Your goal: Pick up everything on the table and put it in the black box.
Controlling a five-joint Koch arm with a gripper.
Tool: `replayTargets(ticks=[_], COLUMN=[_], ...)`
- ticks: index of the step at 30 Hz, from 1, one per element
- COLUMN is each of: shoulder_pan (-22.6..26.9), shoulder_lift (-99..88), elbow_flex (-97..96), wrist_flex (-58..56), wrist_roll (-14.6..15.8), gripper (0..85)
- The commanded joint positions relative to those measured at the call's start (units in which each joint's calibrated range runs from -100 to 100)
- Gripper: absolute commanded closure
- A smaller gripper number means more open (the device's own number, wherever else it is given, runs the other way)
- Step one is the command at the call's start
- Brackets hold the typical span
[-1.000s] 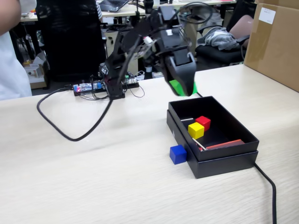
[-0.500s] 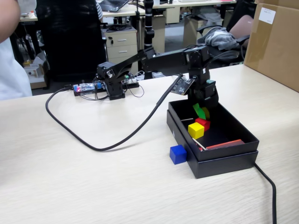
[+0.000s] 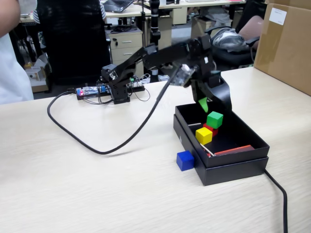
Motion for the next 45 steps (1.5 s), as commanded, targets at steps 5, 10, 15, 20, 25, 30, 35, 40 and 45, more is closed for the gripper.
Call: replayTargets(ticks=[5, 10, 15, 20, 25, 30, 35, 40, 45], shoulder_pan=[-7.86, -10.4, -11.14, -10.01, -8.69, -8.5, -8.69, -8.99, -9.77], shoulder_lift=[-9.74, 0.47, 11.83, 22.85, 28.93, 30.54, 31.0, 28.59, 8.39], elbow_flex=[2.44, 1.9, 3.71, 6.07, 9.15, 9.24, 9.24, 8.97, 4.98], wrist_flex=[-2.34, -2.34, -2.17, -0.35, 2.67, 4.66, 4.66, 0.68, -4.07], wrist_roll=[-2.15, -2.15, -2.05, -2.0, -1.9, -2.0, -2.0, -1.81, -1.51], gripper=[41.4, 41.1, 38.8, 38.8, 39.4, 45.1, 72.9, 81.7, 81.8])
